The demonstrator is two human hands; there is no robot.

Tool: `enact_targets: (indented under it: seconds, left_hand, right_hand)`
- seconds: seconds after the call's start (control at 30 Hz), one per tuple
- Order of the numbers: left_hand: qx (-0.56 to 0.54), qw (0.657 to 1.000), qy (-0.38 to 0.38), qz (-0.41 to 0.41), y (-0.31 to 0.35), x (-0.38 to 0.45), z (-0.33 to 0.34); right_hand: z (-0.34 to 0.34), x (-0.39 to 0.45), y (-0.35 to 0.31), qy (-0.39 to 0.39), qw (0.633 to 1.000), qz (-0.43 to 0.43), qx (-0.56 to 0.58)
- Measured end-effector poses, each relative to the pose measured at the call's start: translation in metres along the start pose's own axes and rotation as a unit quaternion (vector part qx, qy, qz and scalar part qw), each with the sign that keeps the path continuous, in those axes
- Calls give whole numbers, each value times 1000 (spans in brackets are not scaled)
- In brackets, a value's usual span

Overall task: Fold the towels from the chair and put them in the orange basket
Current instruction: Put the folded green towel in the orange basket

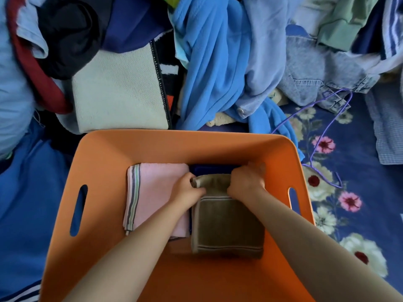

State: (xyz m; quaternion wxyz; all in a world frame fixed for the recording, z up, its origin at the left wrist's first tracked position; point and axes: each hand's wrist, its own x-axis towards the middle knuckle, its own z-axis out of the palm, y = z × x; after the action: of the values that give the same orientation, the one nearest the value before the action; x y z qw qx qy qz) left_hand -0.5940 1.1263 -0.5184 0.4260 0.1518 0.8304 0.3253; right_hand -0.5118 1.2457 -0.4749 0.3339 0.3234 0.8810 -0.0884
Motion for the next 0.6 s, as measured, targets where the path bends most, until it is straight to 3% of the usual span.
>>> enact_targets:
  seconds: [0.2,0.33,0.4,0.43,0.5,0.6]
  left_hand:
    - [11,995,76,63,18,-3,-7]
    - [162,979,87,83,9,-6,5]
    - [299,928,119,188,-1,-11,6]
    - [346,895,116,255,-5,-12,6]
    - [473,815,38,331,-12,-20,6]
    - [537,786,-137,274,-24,-29,1]
  right_hand:
    - [5,1,2,97,994,40,18]
    - [28,6,2,91,995,46,3]
    - [36,9,3,146,988,40,-17]
    - [36,10,3,212,976,47,-17]
    - [35,8,2,220,974,50,0]
    - [35,1,-1,221,973,29,-55]
